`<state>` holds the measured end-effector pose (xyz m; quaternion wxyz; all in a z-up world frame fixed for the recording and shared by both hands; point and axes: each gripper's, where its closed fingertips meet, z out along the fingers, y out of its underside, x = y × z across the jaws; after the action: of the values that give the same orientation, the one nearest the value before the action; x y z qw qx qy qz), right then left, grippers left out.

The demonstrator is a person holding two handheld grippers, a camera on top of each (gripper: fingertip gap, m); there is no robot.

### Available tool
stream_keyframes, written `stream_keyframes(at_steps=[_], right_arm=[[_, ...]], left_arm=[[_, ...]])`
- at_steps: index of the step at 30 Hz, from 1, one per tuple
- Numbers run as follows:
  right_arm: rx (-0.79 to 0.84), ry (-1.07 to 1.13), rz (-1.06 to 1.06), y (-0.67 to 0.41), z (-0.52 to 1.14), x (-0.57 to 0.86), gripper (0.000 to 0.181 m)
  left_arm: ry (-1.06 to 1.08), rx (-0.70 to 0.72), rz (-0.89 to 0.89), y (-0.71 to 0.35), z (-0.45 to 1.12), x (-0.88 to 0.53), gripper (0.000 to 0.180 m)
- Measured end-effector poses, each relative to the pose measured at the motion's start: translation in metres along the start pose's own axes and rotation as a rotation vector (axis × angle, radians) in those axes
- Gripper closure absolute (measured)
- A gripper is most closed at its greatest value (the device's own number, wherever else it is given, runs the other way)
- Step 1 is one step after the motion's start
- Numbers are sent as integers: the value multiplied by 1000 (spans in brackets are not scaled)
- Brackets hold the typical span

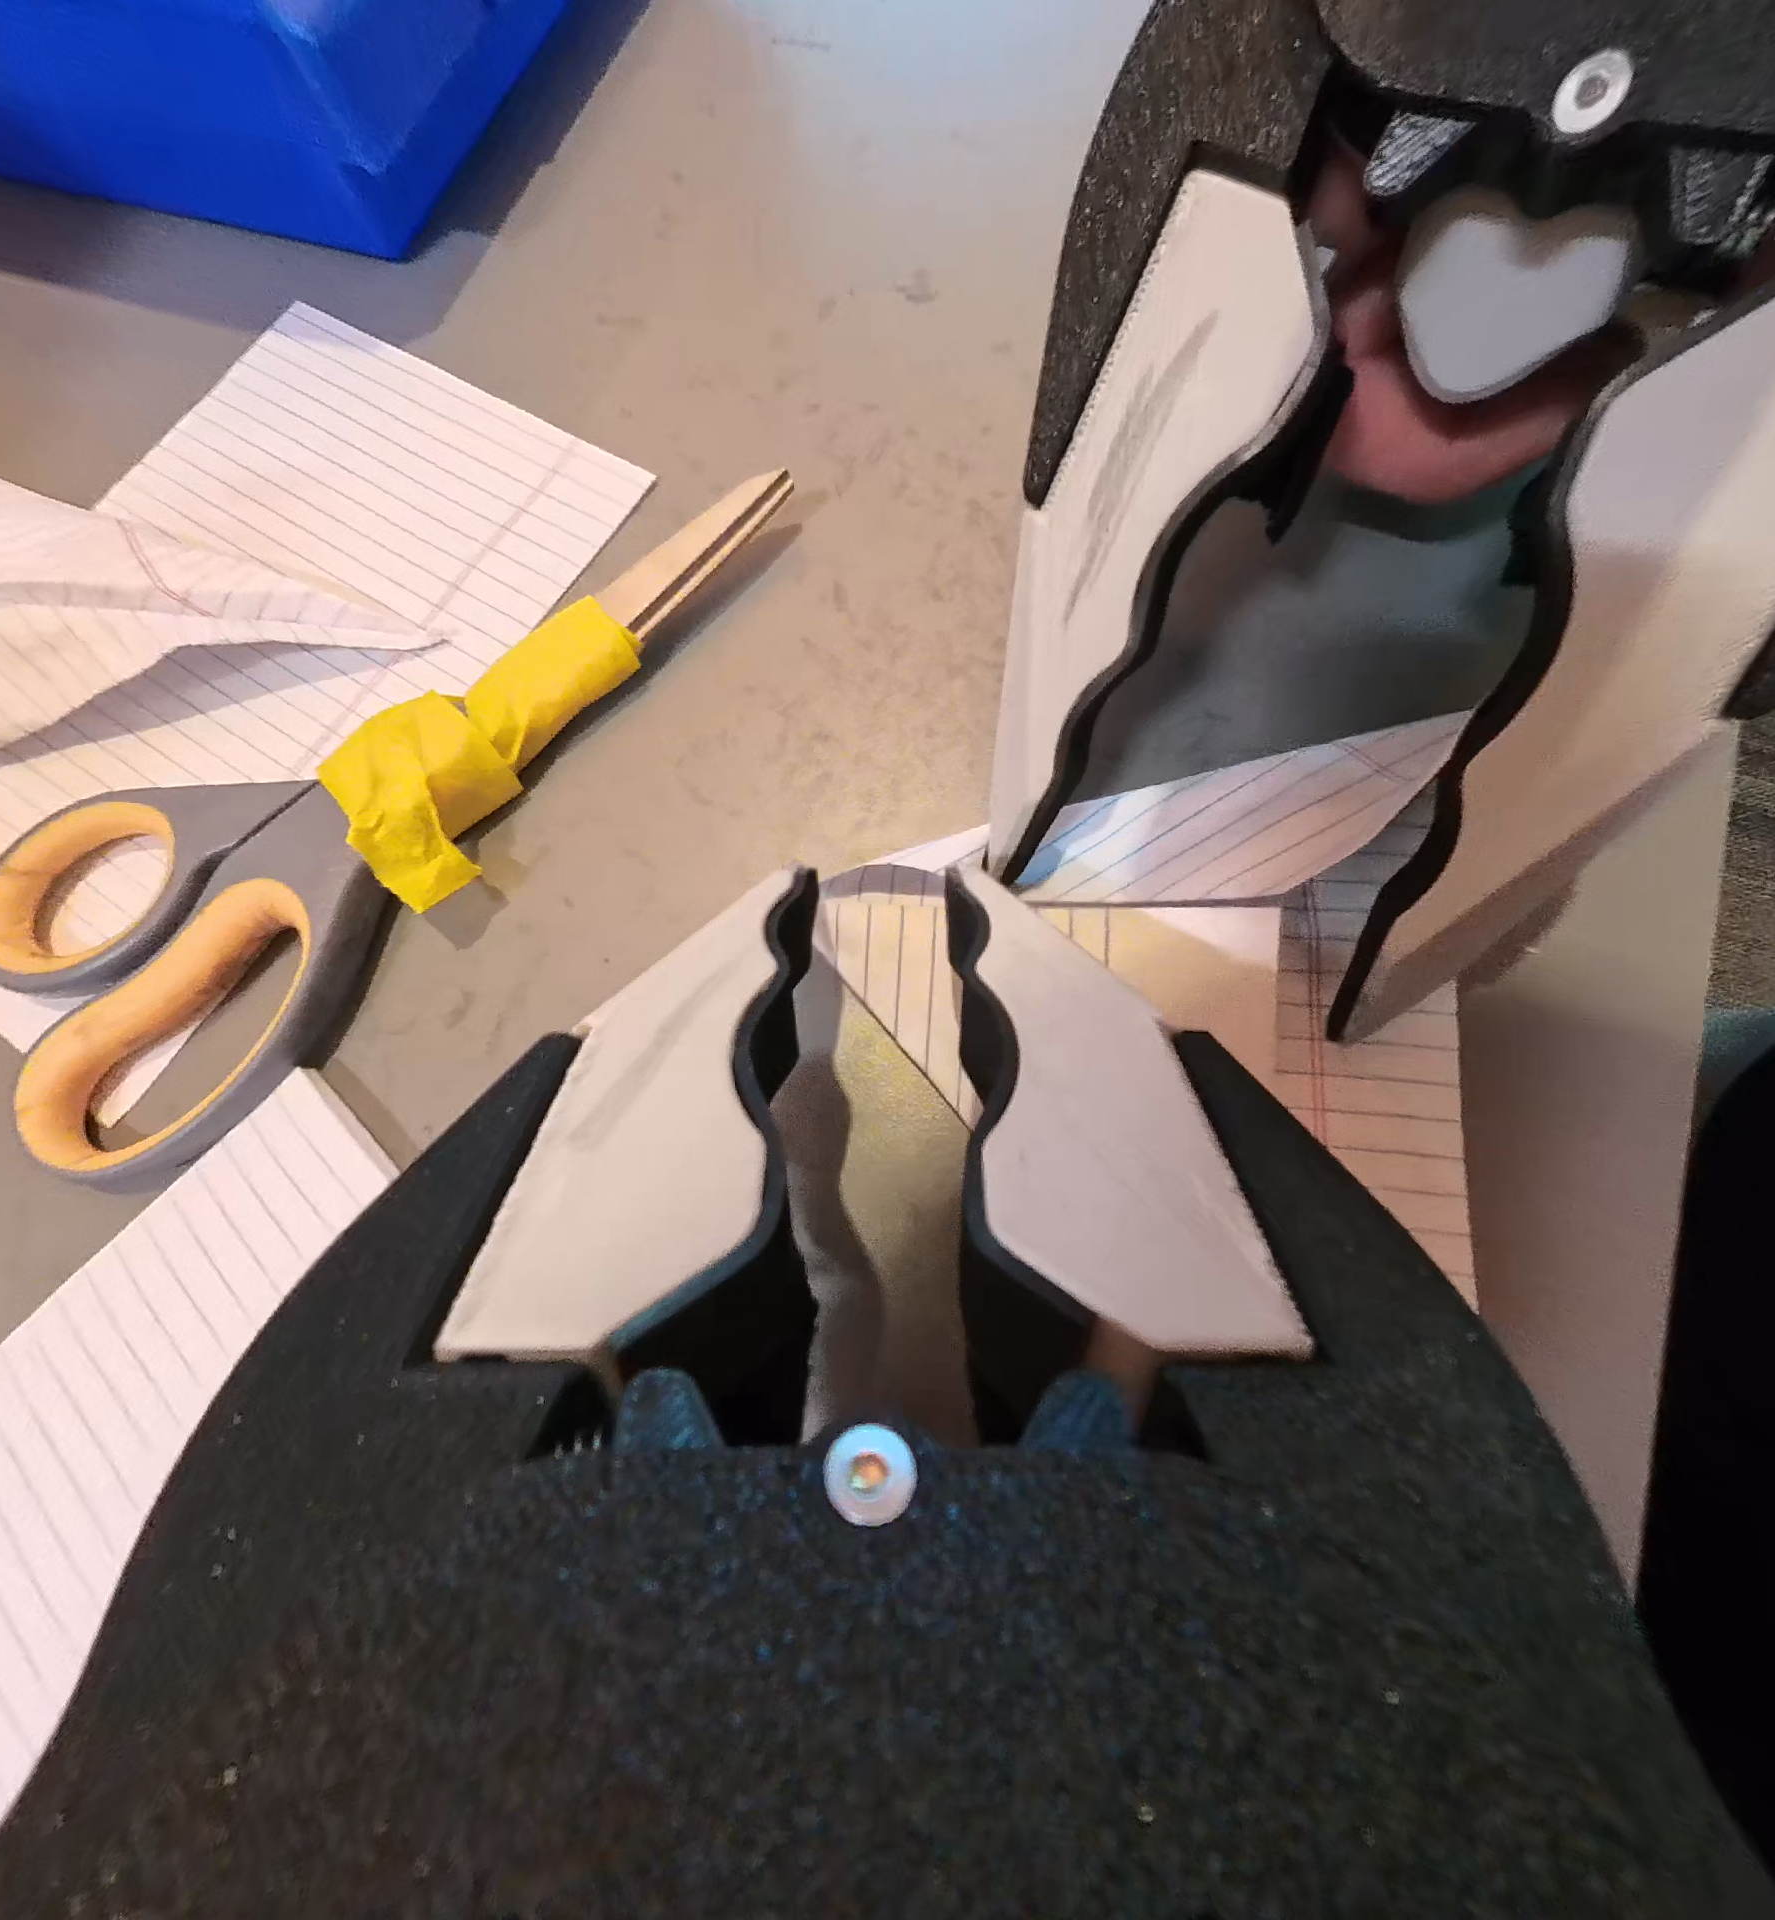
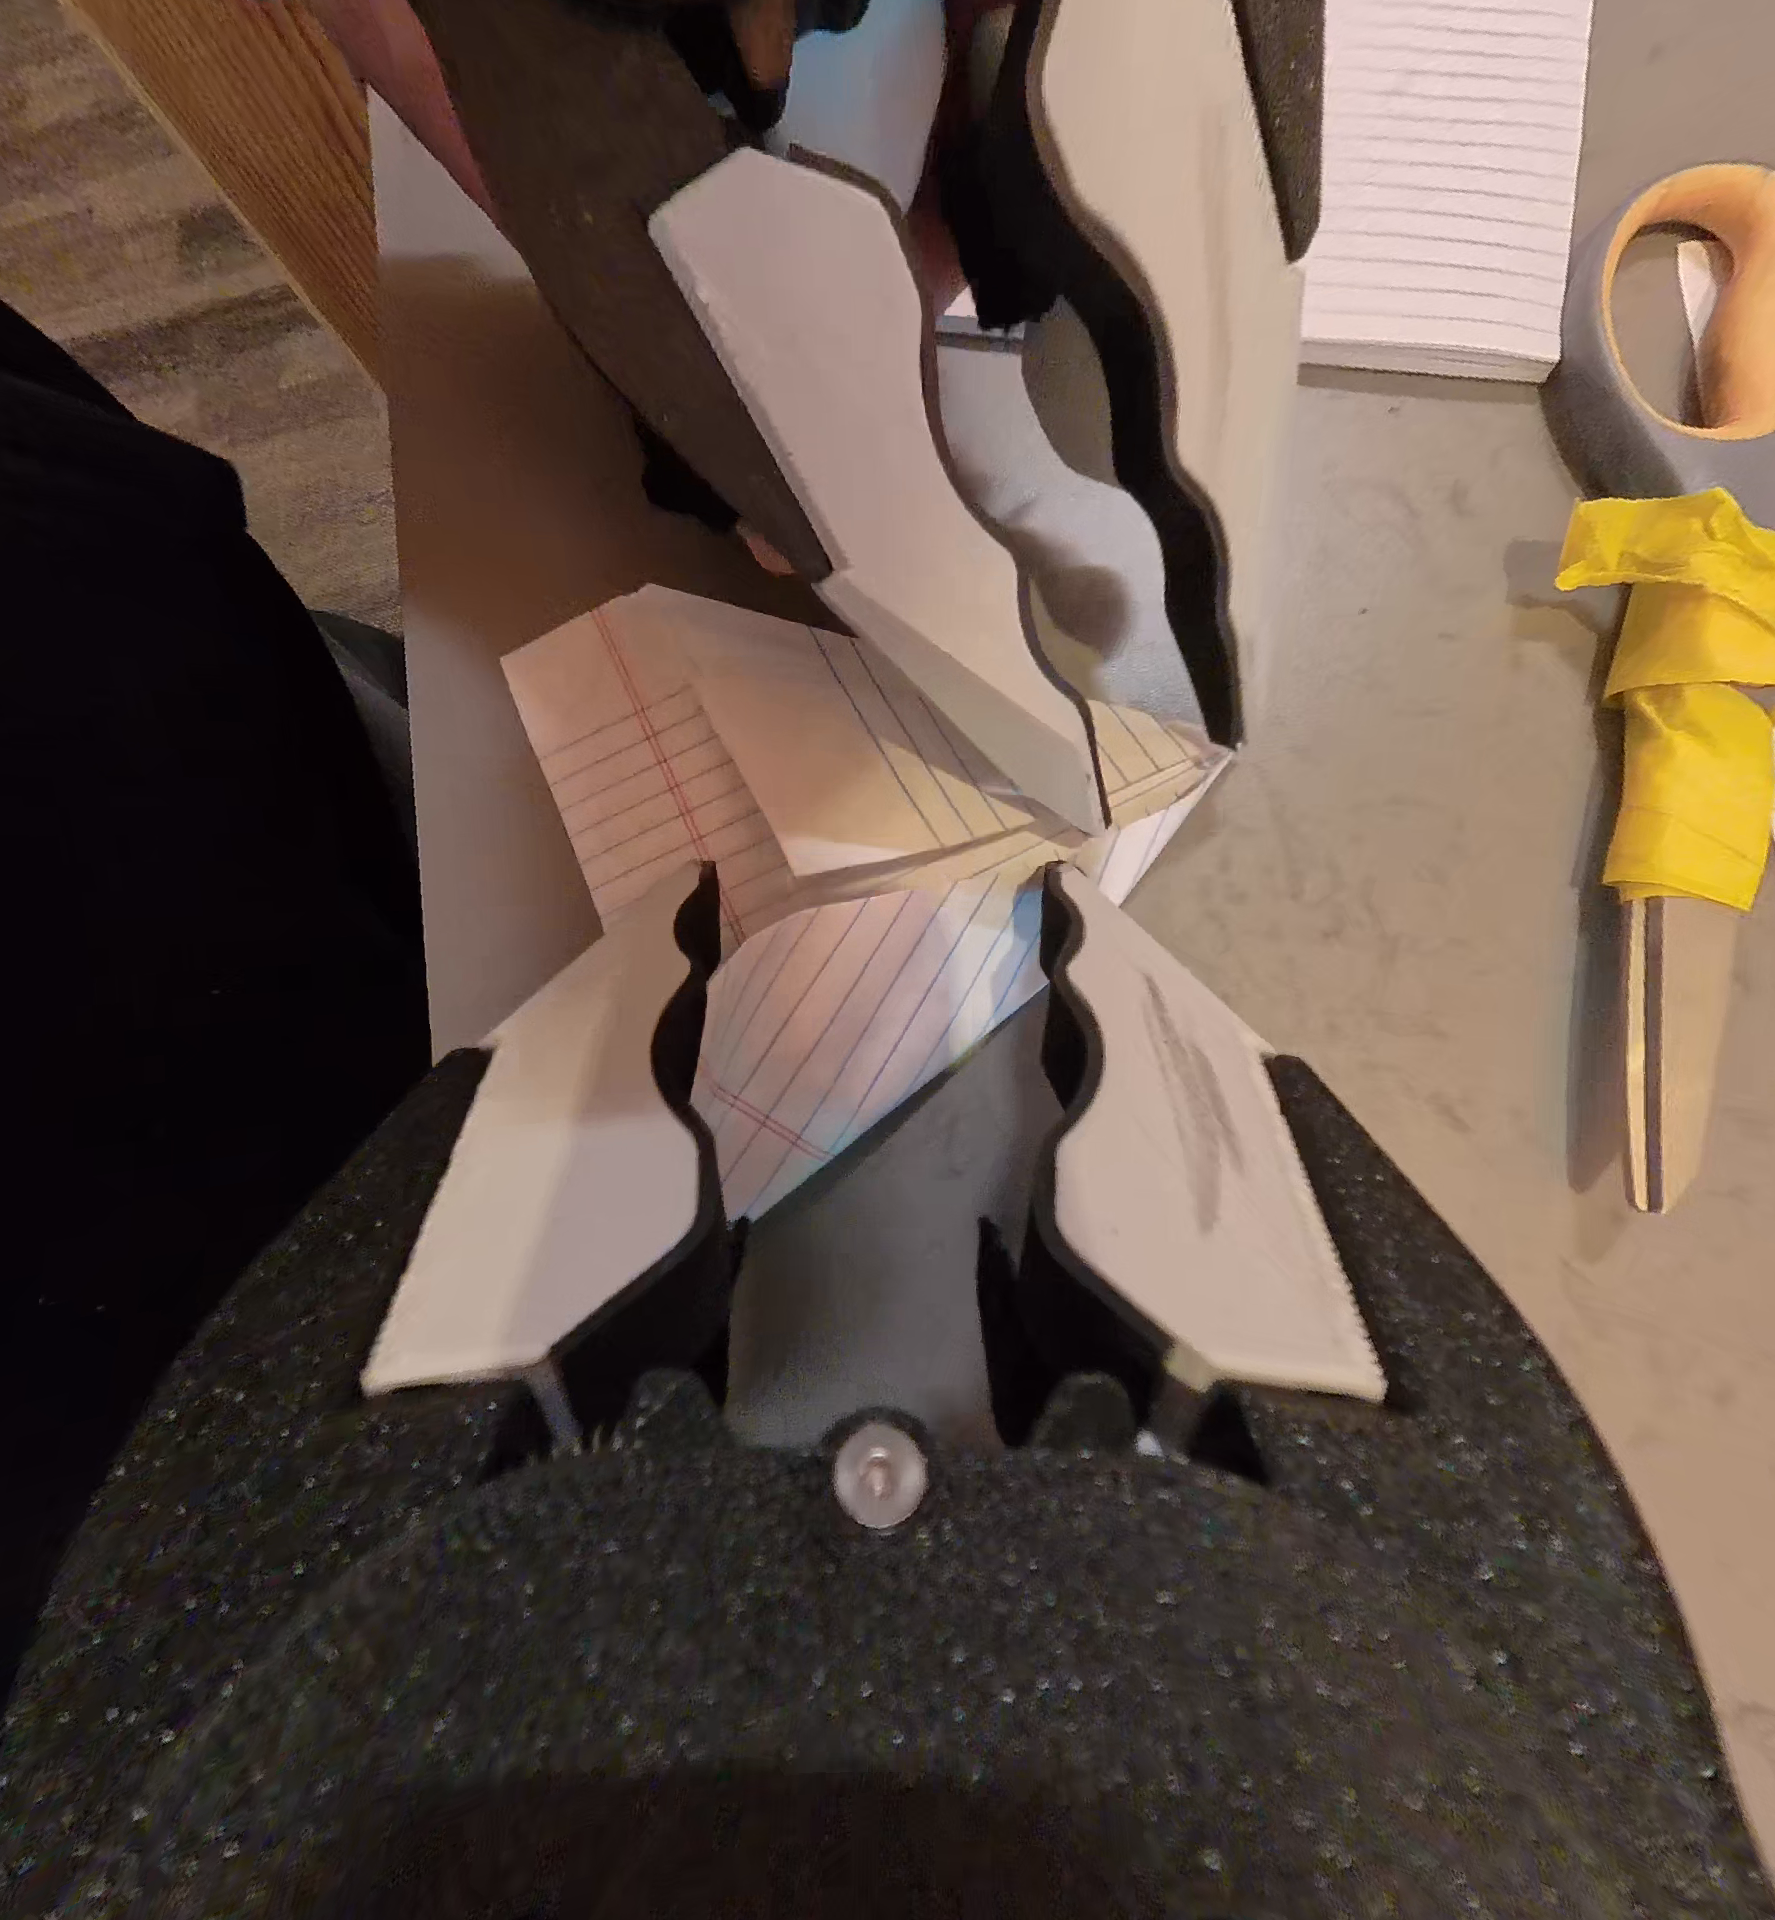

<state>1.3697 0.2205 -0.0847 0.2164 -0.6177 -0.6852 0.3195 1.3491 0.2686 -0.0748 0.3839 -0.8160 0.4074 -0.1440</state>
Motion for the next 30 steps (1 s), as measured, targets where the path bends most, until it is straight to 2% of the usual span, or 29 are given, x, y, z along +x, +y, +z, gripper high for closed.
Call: stream_keyframes(at_steps=[5,21,26,28,30], right_arm=[[5,5,-11,0,0,-1,119],[40,-7,-11,-5,-2,-7,120],[78,62,20,-5,-8,-1,119],[98,114,67,-6,-12,6,108],[85,137,94,-2,-11,10,107]], left_arm=[[-34,-57,97,7,2,4,155],[-63,-48,127,7,2,2,153],[-60,-48,128,7,2,2,154],[-61,-47,130,7,2,3,154],[-66,-46,134,7,2,3,154]])
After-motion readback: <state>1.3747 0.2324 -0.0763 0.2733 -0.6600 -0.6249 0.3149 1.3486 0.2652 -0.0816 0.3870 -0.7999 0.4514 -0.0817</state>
